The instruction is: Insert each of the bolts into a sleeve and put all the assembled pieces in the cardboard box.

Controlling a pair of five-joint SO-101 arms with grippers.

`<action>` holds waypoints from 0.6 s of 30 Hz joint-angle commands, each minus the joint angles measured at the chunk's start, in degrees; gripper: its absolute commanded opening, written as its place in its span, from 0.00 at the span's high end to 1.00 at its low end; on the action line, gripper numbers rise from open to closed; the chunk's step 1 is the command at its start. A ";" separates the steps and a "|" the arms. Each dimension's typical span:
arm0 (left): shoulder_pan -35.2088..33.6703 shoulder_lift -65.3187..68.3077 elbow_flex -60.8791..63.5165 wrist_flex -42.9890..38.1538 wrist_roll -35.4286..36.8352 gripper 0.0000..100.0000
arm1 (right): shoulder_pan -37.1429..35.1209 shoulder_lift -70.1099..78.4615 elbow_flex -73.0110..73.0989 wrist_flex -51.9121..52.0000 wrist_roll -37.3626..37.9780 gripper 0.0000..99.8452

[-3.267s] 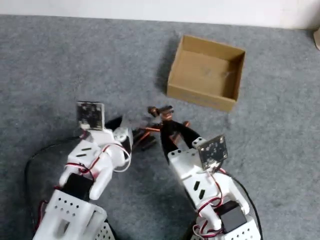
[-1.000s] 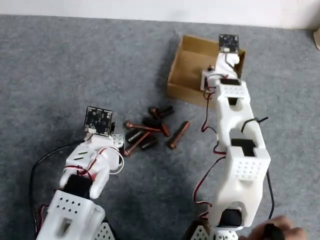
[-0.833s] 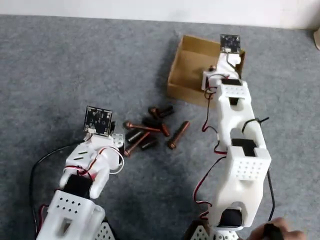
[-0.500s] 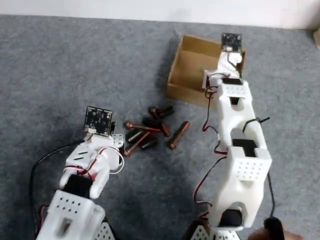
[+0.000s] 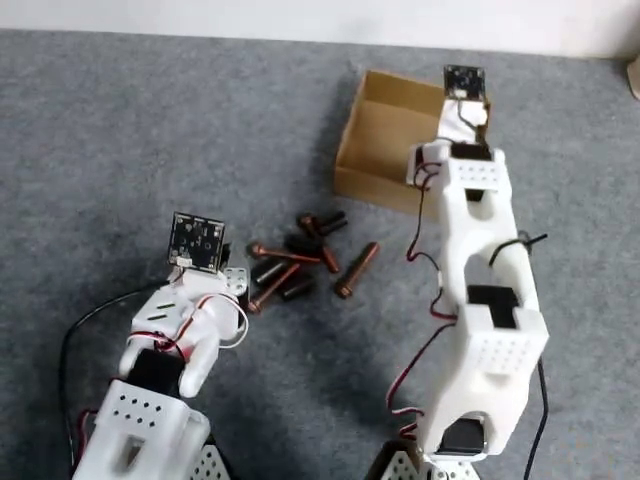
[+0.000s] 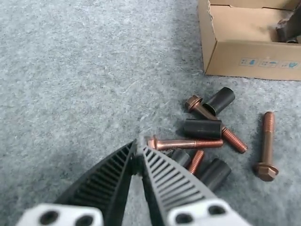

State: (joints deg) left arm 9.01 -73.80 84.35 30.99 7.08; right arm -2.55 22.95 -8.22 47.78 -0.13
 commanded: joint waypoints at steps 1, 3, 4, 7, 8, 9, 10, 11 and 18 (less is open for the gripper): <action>-0.31 0.04 -0.31 -1.41 -0.18 0.99 | -0.48 -9.63 -2.77 6.20 -7.38 0.73; -0.31 0.04 -0.31 -1.41 -0.18 0.99 | -1.71 -13.67 -2.77 9.54 -10.73 0.73; -0.31 0.04 -0.31 -1.41 -0.18 0.99 | -2.51 -15.43 -2.24 11.47 -11.87 0.73; -0.31 0.04 -0.31 -1.41 -0.18 0.99 | -6.37 -20.44 0.84 15.96 -14.33 0.73; -0.31 0.04 -0.31 -1.32 -0.18 0.99 | -7.69 -21.93 2.07 16.92 -15.03 0.73; -0.31 0.04 -0.31 -1.32 -0.18 0.99 | -8.84 -23.34 3.38 17.71 -16.09 0.73; -0.40 0.04 -0.31 -1.32 -0.18 0.99 | -9.71 -24.66 4.79 18.24 -17.58 0.73; -0.48 0.04 -0.31 -1.32 -0.18 0.99 | -10.33 -25.98 6.37 18.77 -19.43 0.73; -0.40 -0.22 -0.31 -1.32 -0.18 0.99 | -14.73 -34.95 14.11 23.69 -34.90 0.73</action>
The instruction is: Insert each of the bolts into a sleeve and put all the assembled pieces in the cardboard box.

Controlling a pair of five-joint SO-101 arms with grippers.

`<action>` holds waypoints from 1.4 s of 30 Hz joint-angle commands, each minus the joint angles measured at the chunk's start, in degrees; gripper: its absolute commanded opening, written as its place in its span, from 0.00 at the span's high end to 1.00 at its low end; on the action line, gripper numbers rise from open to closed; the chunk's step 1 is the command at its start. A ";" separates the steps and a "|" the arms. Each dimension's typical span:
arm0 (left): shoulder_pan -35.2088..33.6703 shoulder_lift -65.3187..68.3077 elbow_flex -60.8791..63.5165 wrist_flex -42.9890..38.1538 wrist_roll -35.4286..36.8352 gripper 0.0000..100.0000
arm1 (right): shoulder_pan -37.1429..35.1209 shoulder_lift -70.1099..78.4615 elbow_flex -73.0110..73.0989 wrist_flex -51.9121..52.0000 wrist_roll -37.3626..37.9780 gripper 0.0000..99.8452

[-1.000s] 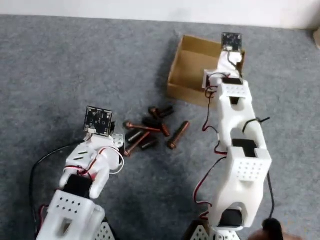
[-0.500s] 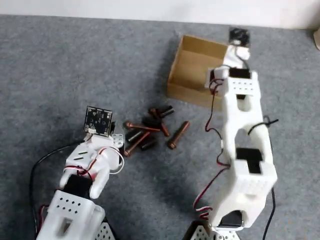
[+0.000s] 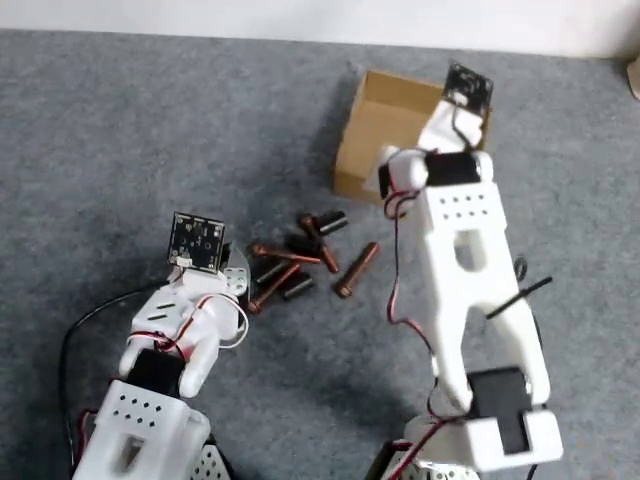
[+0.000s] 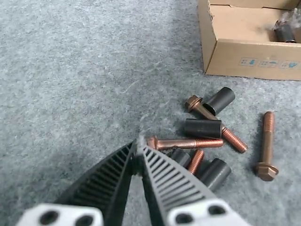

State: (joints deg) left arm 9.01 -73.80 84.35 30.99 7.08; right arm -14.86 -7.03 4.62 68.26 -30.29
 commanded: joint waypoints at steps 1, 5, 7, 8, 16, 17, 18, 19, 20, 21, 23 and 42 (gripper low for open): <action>-0.31 -0.22 -0.31 -1.32 -0.18 0.99 | -3.21 -6.11 2.15 4.70 -5.01 0.73; -0.31 -0.40 -0.31 -1.32 -0.18 0.99 | -7.60 -8.13 7.52 5.41 -5.27 0.73; -0.31 -0.40 -0.31 -1.32 -0.18 0.99 | -9.98 -8.13 10.77 3.65 -5.27 0.73; -0.31 -0.48 -0.31 -1.32 -0.18 0.99 | -11.30 -8.04 12.79 2.42 -5.27 0.73; -0.48 -0.48 -0.31 -1.32 -0.18 0.99 | -16.92 -8.13 26.07 -14.55 -7.82 0.73; -0.57 -0.48 -0.31 -1.32 -0.18 0.99 | -17.01 -8.13 26.95 -15.96 -10.37 0.73; -0.57 -0.48 -0.31 -1.32 -0.18 0.99 | -17.01 -8.13 27.47 -17.19 -12.57 0.73; -0.57 -0.48 -0.31 -1.32 -0.18 0.99 | -17.01 -8.13 27.82 -18.15 -14.42 0.73; -0.57 -0.48 -0.31 -1.32 -0.18 0.99 | -17.01 -8.13 27.91 -19.03 -15.74 0.73; -0.57 -0.48 -0.31 -1.32 -0.18 0.99 | -17.01 -8.04 27.91 -19.91 -16.70 0.73; -0.57 -0.48 -0.31 -1.32 -0.18 0.99 | -17.01 -8.04 27.91 -22.11 -18.20 0.73; -0.75 -0.48 -0.48 -1.32 -0.18 0.99 | -16.75 7.78 26.59 -35.65 -32.18 0.73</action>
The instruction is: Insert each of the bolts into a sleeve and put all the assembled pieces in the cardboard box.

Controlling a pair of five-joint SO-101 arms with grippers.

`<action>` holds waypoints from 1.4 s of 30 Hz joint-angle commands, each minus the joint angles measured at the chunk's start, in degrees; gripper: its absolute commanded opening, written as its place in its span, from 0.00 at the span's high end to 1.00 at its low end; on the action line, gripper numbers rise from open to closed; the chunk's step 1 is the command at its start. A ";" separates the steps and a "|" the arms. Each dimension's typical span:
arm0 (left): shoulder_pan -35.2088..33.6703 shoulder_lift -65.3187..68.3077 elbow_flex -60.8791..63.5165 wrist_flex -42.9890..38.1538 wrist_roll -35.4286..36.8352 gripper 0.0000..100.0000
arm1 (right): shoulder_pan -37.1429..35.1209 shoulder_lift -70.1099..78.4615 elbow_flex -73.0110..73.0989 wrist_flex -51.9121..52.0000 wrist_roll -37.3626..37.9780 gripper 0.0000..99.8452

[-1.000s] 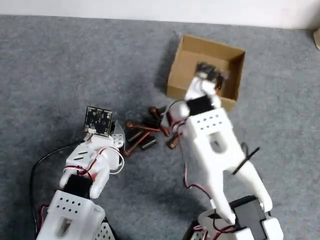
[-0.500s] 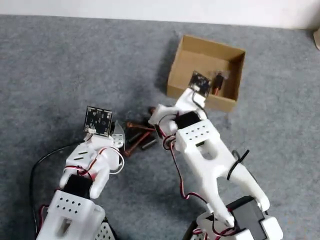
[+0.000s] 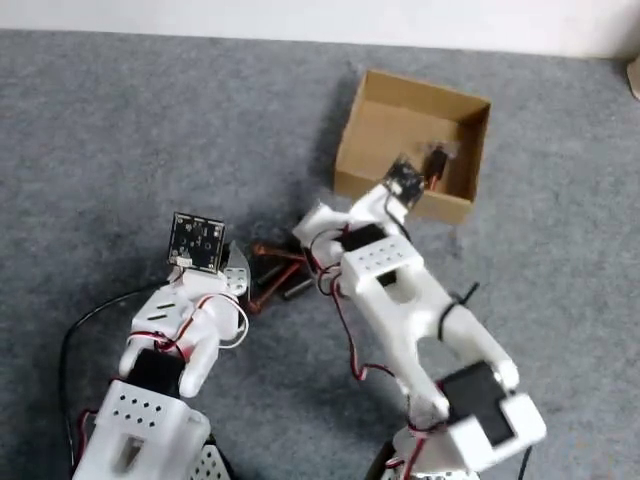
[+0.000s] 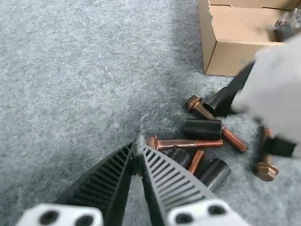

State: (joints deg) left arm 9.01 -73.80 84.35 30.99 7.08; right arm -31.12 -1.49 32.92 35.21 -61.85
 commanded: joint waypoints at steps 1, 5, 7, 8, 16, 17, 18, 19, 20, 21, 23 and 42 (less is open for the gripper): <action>-0.75 -0.48 -0.48 -1.32 -0.18 0.99 | -0.48 3.30 -2.42 -3.47 -0.62 0.73; -0.75 -0.48 -0.48 -1.32 -0.18 0.99 | 0.57 6.02 -5.05 -4.70 -0.62 0.73; -0.75 -0.48 -0.57 -1.32 -0.18 0.99 | 1.45 6.90 -6.64 -4.70 -0.62 0.73; -0.75 -0.48 -0.57 -1.32 -0.18 0.99 | 1.71 7.25 -7.08 -4.70 -0.62 0.73; -0.75 -0.48 -0.66 -1.32 -0.18 0.99 | 2.68 9.80 -7.43 -4.70 -0.62 0.73; -0.75 -0.48 -0.66 -1.32 -0.18 0.99 | 2.68 10.07 -7.43 -4.70 -0.70 0.73; -0.75 -0.48 -0.66 -1.32 -0.18 0.99 | 2.68 10.42 -7.43 -4.70 -0.70 0.73; -0.75 -0.48 -0.66 -1.32 -0.18 0.99 | 2.68 10.77 -7.43 -4.79 -0.70 0.73; -0.75 -0.48 -0.66 -1.32 -0.18 0.99 | 2.68 11.12 -7.52 -5.14 -0.70 0.73; -0.75 -0.48 -0.66 -1.32 -0.18 0.99 | 2.68 11.47 -7.52 -6.02 -0.70 0.73; -0.75 -0.48 -0.66 -1.32 -0.18 0.99 | 3.21 12.26 -7.52 -7.43 -0.70 0.73; -0.75 -0.48 -0.66 -1.32 -0.18 0.99 | 7.25 13.76 -7.52 -9.54 -8.88 0.73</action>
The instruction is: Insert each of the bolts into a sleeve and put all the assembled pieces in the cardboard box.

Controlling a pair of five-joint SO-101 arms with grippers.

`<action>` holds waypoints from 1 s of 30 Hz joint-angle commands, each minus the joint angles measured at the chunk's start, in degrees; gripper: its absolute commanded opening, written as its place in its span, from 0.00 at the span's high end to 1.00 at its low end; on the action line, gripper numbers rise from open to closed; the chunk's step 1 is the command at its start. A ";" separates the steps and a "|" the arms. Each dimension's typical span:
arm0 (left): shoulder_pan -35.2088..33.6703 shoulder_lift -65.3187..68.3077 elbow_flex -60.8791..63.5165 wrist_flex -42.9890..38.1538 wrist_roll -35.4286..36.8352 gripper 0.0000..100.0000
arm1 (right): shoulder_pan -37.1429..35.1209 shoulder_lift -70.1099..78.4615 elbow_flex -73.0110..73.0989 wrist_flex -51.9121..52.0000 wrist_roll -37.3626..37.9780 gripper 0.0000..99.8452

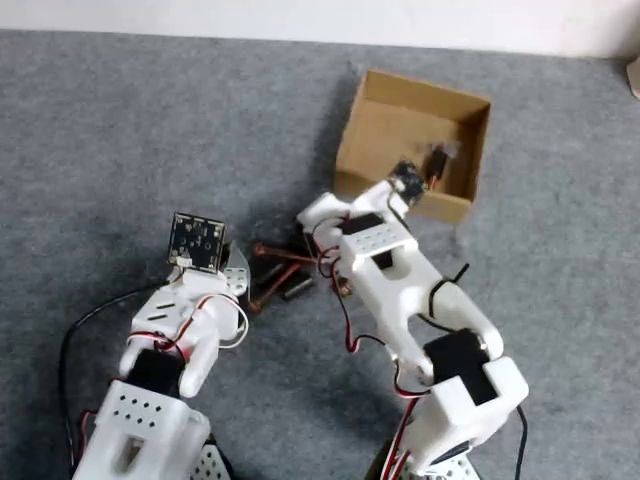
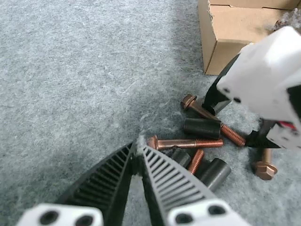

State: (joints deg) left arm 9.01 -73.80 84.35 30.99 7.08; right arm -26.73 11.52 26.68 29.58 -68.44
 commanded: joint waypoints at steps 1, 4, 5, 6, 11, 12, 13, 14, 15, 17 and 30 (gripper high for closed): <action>-0.66 -0.48 -0.66 -1.32 -0.18 0.99 | 2.77 0.75 -1.27 -4.53 -1.67 0.73; -0.66 -0.48 -0.66 -1.32 -0.18 0.99 | 2.77 0.84 -1.27 -5.23 -1.67 0.73; -0.66 -0.48 -0.66 -1.32 -0.18 0.99 | 2.77 0.84 -1.27 -5.23 -1.67 0.73; -0.66 -0.48 -0.66 -1.32 -0.18 0.99 | 2.77 0.84 -1.27 -5.23 -1.67 0.73; -0.66 -0.48 -0.66 -1.32 -0.18 0.99 | 2.77 3.03 -1.19 -5.14 -1.58 0.73; -0.66 -0.48 -0.66 -1.32 -0.18 0.99 | 2.86 4.44 -1.19 -5.14 -1.58 0.73; -0.66 -0.48 -0.66 -1.32 -0.18 0.99 | 2.95 6.02 -1.27 -5.14 -1.58 0.73; -0.66 -0.48 -0.66 -1.32 -0.18 0.99 | 2.95 7.69 -1.63 -5.14 -1.41 0.73; -0.66 -0.48 -0.66 -1.32 -0.18 0.99 | 2.95 9.54 -2.33 -5.14 -1.32 0.73; -0.66 -0.48 -0.66 -1.32 -0.18 0.99 | 3.38 12.70 -3.65 -4.53 -1.23 0.73; -0.66 -0.48 -0.75 -1.32 -0.18 0.99 | 4.62 12.97 -8.13 3.03 -1.23 0.73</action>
State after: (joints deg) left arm 9.01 -73.80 84.35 30.99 7.08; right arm -24.88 20.66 18.42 32.48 -69.49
